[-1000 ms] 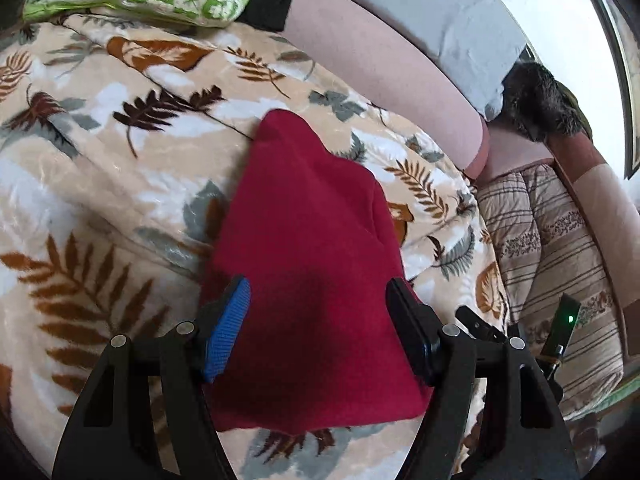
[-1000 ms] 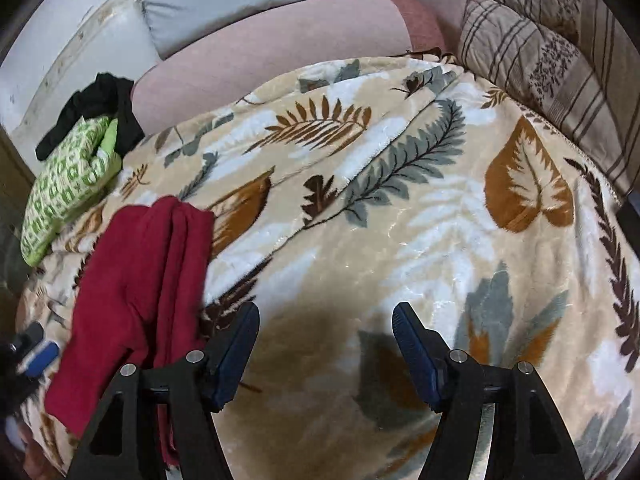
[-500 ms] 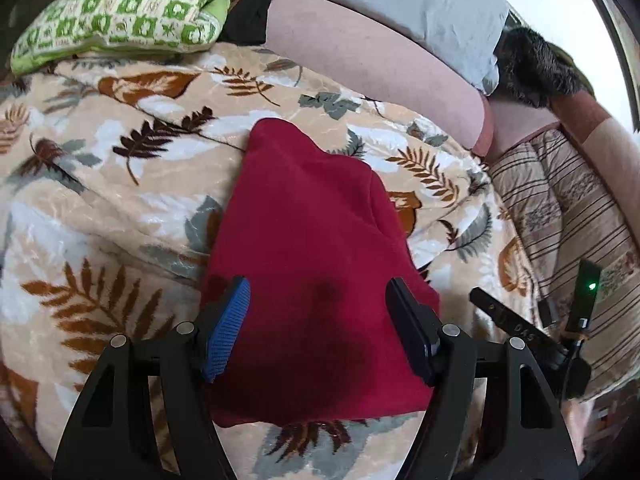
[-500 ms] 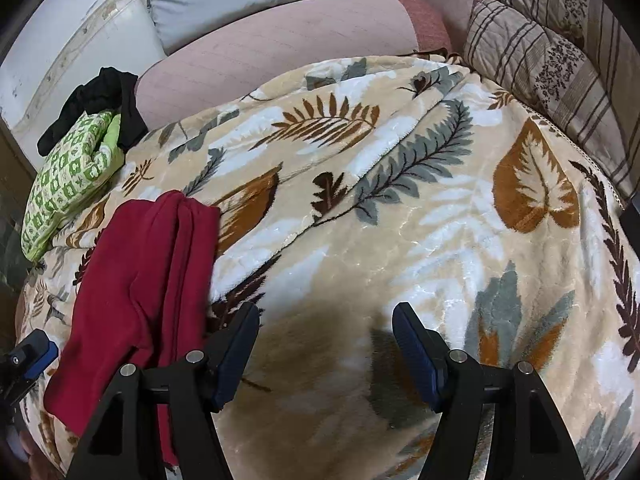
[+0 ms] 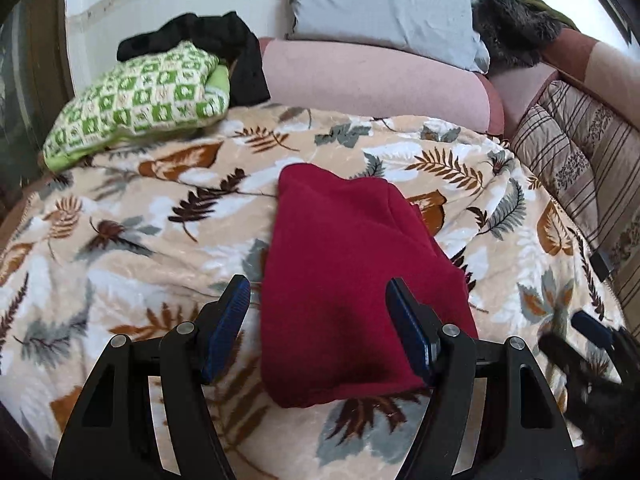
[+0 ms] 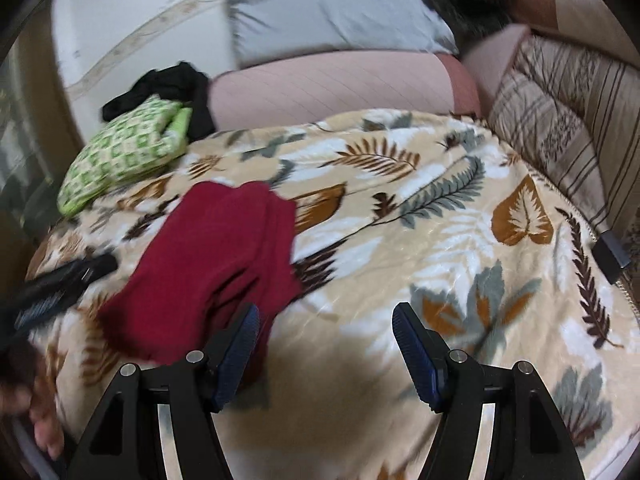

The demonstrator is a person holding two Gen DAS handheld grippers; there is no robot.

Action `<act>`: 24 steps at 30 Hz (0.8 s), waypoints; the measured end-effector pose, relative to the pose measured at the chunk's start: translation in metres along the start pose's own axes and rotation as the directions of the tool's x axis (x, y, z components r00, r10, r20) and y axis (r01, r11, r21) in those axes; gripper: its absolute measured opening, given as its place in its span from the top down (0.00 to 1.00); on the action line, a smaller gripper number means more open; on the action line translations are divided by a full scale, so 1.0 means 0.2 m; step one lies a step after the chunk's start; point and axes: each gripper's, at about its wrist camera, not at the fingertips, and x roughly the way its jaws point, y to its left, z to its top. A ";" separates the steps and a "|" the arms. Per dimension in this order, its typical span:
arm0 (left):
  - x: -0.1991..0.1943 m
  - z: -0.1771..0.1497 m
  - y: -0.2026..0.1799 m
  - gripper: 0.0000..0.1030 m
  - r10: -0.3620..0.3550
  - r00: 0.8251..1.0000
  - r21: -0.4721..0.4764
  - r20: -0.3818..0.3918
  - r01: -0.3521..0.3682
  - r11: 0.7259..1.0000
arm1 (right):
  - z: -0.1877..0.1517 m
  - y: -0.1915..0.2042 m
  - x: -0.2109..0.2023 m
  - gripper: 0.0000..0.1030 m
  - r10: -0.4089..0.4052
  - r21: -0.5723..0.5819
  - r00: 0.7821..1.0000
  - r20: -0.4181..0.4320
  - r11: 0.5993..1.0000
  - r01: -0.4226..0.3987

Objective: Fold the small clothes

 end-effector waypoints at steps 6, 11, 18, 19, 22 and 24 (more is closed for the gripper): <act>-0.04 -0.06 0.00 0.31 0.021 1.000 0.006 -0.007 -0.021 1.000 | -0.08 0.06 -0.10 0.35 -0.015 -0.074 0.999 0.046 0.997 0.018; -0.05 -0.10 -0.03 0.31 0.029 0.999 0.027 -0.020 -0.028 0.999 | -0.08 0.04 -0.10 0.35 -0.007 -0.059 0.999 0.043 0.998 0.009; 0.00 -0.05 0.14 0.31 -0.008 0.998 -0.102 -0.055 0.003 0.995 | -0.01 -0.03 -0.02 0.35 0.110 0.034 0.994 0.003 0.993 -0.110; 0.04 0.00 0.20 0.31 -0.020 0.997 -0.152 -0.075 0.008 0.988 | 0.02 -0.05 0.00 0.35 0.161 0.050 0.987 0.006 0.986 -0.161; 0.16 0.11 0.31 0.31 -0.049 0.992 -0.225 -0.117 0.021 0.974 | 0.15 -0.09 0.13 0.27 0.373 0.141 0.928 0.018 0.918 -0.372; 0.26 0.14 0.34 0.31 -0.093 0.983 -0.240 -0.159 0.053 0.969 | 0.21 -0.09 0.24 0.21 0.412 0.170 0.911 0.021 0.897 -0.409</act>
